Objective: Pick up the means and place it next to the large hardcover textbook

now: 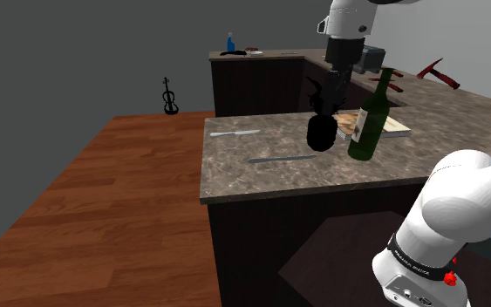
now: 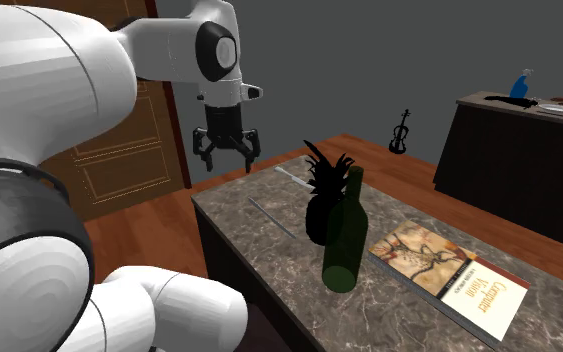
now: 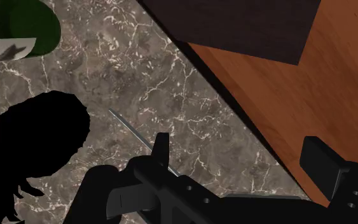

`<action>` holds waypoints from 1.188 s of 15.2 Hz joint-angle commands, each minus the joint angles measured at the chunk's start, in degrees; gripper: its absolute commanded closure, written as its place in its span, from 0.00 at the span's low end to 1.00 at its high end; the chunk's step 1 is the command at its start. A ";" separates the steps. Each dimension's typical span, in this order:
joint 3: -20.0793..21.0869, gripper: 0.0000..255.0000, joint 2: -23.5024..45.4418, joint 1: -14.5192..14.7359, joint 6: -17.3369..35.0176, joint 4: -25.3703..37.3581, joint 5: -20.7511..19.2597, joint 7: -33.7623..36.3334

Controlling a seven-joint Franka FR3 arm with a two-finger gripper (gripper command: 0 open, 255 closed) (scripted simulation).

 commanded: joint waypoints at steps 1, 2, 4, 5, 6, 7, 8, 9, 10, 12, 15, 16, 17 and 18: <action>0.00 0.00 0.00 0.00 0.00 0.00 0.00 0.00; -0.81 0.00 0.80 0.40 2.05 -1.09 -0.56 -2.25; -2.43 0.00 2.72 1.24 6.20 -2.99 -1.62 -6.68; -3.24 0.00 3.85 1.66 8.30 -3.78 -2.10 -8.87; -4.04 0.00 5.08 2.09 10.41 -4.48 -2.55 -11.04; -4.83 0.00 6.42 2.52 12.52 -5.08 -2.97 -13.21; -5.60 0.00 7.86 2.95 14.63 -5.57 -3.33 -15.37; -6.35 0.00 9.39 3.36 16.74 -5.97 -3.64 -17.53; -7.08 0.00 11.02 3.80 18.83 -6.26 -3.91 -19.69; -8.48 0.00 14.52 4.68 22.97 -6.55 -4.26 -24.03; -10.46 0.00 20.32 6.17 28.95 -6.26 -4.32 -30.56; -11.06 0.00 22.36 6.70 30.86 -5.98 -4.19 -32.76; -11.62 0.00 24.46 7.21 32.72 -5.61 -3.97 -35.00; -12.13 0.00 26.59 7.73 34.53 -5.15 -3.66 -37.25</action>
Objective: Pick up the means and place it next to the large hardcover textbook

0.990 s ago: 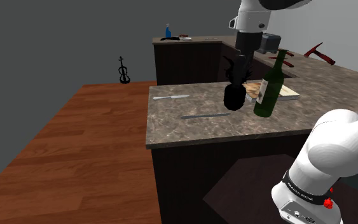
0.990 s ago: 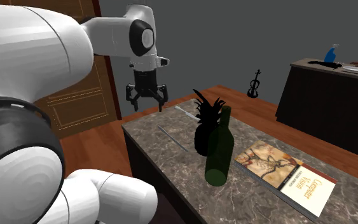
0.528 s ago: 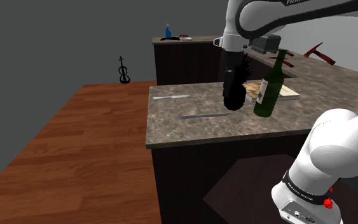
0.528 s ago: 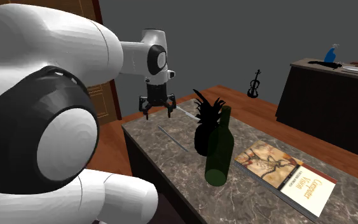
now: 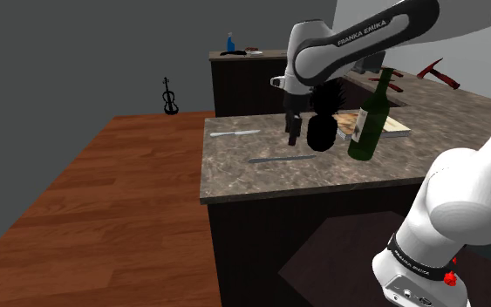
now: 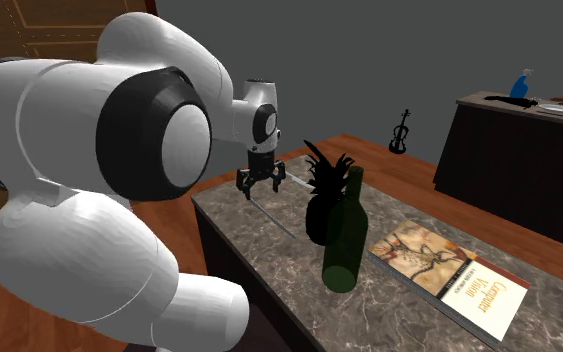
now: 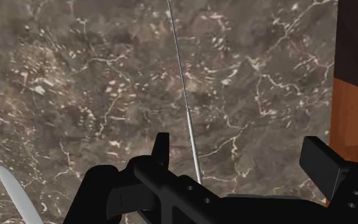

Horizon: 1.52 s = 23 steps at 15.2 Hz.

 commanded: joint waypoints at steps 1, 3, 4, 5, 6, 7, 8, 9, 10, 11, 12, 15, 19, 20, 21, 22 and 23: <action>-1.16 0.00 4.26 1.00 4.10 0.50 0.56 -4.89; -2.00 0.00 8.68 2.06 7.38 1.84 1.60 -9.53; -2.28 0.00 10.70 2.49 8.77 2.54 2.19 -11.67; -2.28 0.00 11.17 2.49 9.59 2.18 2.31 -11.76; -2.28 0.00 11.65 2.50 10.41 1.83 2.43 -11.85; -2.30 0.00 12.14 2.53 11.24 1.49 2.57 -11.95; -2.32 0.00 12.65 2.56 12.06 1.16 2.70 -12.05; -2.35 0.00 13.17 2.60 12.88 0.85 2.85 -12.16; -2.37 0.00 13.70 2.64 13.70 0.55 3.00 -12.27; -2.39 0.00 14.25 2.68 14.53 0.26 3.17 -12.39; -2.40 0.00 14.57 2.70 15.00 0.10 3.27 -12.46; -2.40 0.00 14.57 2.70 15.00 0.10 3.27 -12.46; -2.40 0.00 14.57 2.70 14.99 0.11 3.27 -12.46; -2.40 0.00 14.57 2.70 14.99 0.11 3.27 -12.46; -2.40 1.00 14.57 2.70 14.99 0.11 3.27 -12.46; -2.40 1.00 14.57 2.70 14.99 0.11 3.27 -12.46; -2.40 1.00 14.57 2.70 14.99 0.11 3.27 -12.46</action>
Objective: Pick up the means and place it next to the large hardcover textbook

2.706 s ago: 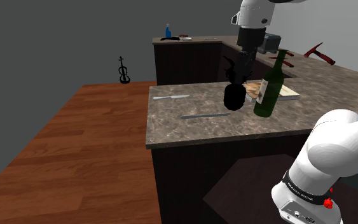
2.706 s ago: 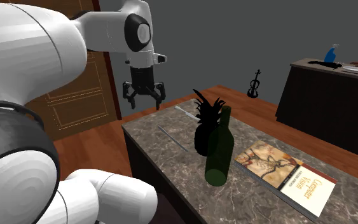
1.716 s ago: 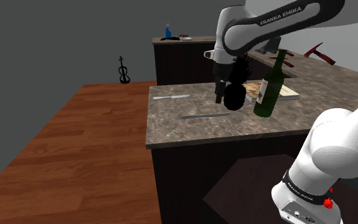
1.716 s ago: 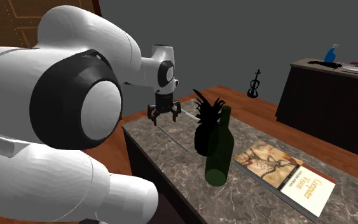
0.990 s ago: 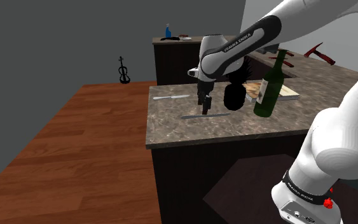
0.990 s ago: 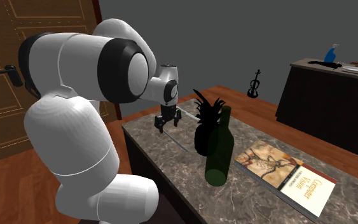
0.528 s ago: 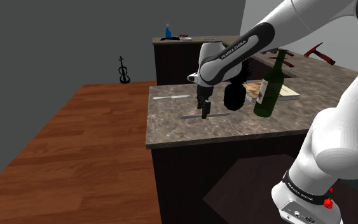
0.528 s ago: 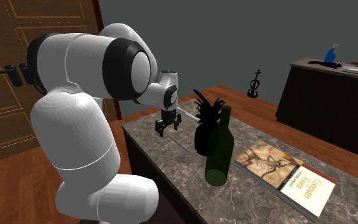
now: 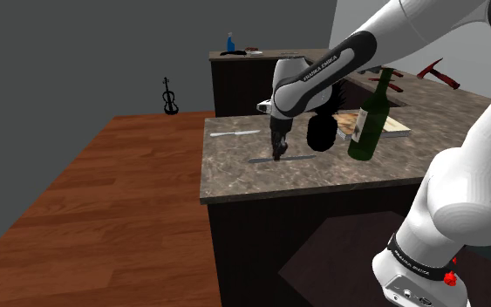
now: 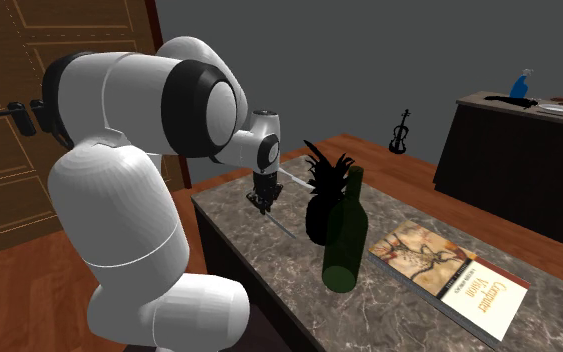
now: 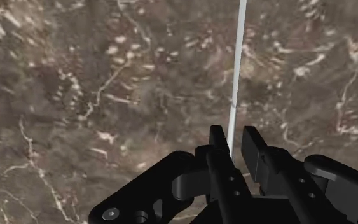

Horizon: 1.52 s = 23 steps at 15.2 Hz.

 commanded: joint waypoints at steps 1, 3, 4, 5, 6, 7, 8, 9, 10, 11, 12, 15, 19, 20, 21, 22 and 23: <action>0.00 1.00 0.00 0.00 0.00 0.00 0.00 0.00; 0.00 1.00 0.00 0.00 0.00 0.00 0.00 0.00; 0.00 1.00 0.00 0.00 0.00 0.00 0.00 0.00; 0.00 1.00 0.00 0.00 0.00 0.00 0.00 0.00; 0.00 1.00 0.00 0.00 0.00 0.00 0.00 0.00; 0.00 1.00 0.00 0.00 0.01 0.00 0.00 0.00; 0.03 1.00 -0.53 -0.03 -0.82 0.30 -0.16 0.15; 0.06 1.00 -1.04 -0.05 -1.64 0.63 -0.31 0.28; 0.10 1.00 -1.54 -0.07 -2.47 0.97 -0.45 0.41; 0.13 1.00 -2.02 -0.09 -3.29 1.32 -0.59 0.53; 0.17 1.00 -2.49 -0.11 -4.11 1.68 -0.71 0.65; 0.28 1.00 -3.82 -0.17 -6.58 2.84 -1.04 0.97; 0.44 1.00 -5.39 -0.22 -9.84 4.56 -1.39 1.33; 0.47 1.00 -5.74 -0.23 -10.65 5.02 -1.46 1.42; 0.51 1.00 -6.08 -0.25 -11.46 5.49 -1.53 1.49; 0.55 1.00 -6.41 -0.25 -12.26 5.98 -1.59 1.57; 0.59 1.00 -6.73 -0.26 -13.07 6.47 -1.65 1.64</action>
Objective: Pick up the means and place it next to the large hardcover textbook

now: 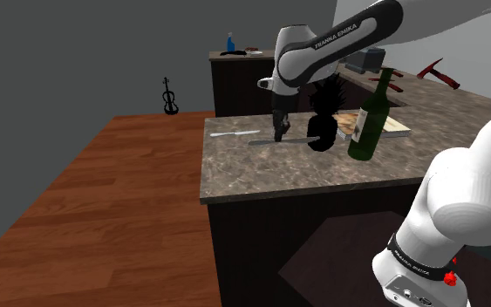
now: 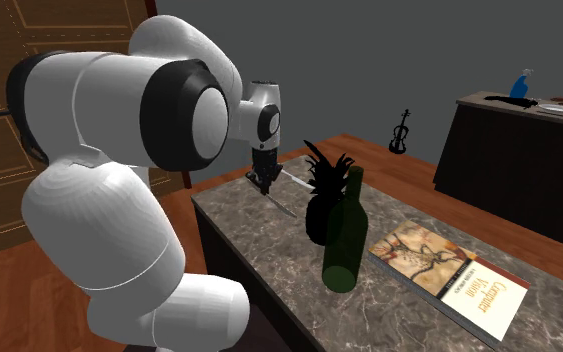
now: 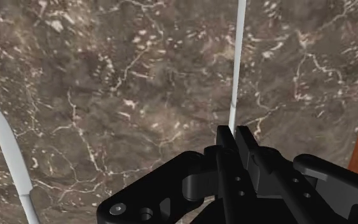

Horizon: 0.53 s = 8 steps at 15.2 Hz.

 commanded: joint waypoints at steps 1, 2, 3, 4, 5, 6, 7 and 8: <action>0.14 1.00 -0.65 0.03 -1.67 1.01 -0.11 0.24; 0.18 1.00 -0.93 0.02 -2.48 1.53 -0.16 0.31; 0.22 1.00 -1.21 0.02 -3.27 2.06 -0.20 0.37; 0.25 1.00 -1.47 0.01 -4.07 2.60 -0.25 0.43; 0.29 1.00 -1.71 0.01 -4.87 3.16 -0.28 0.49; 0.29 1.00 -1.74 0.01 -4.93 3.20 -0.29 0.49; -0.30 1.00 -3.27 -0.55 -5.01 1.75 -0.74 -0.36; -0.90 1.00 -4.78 -1.14 -5.13 0.37 -1.23 -1.23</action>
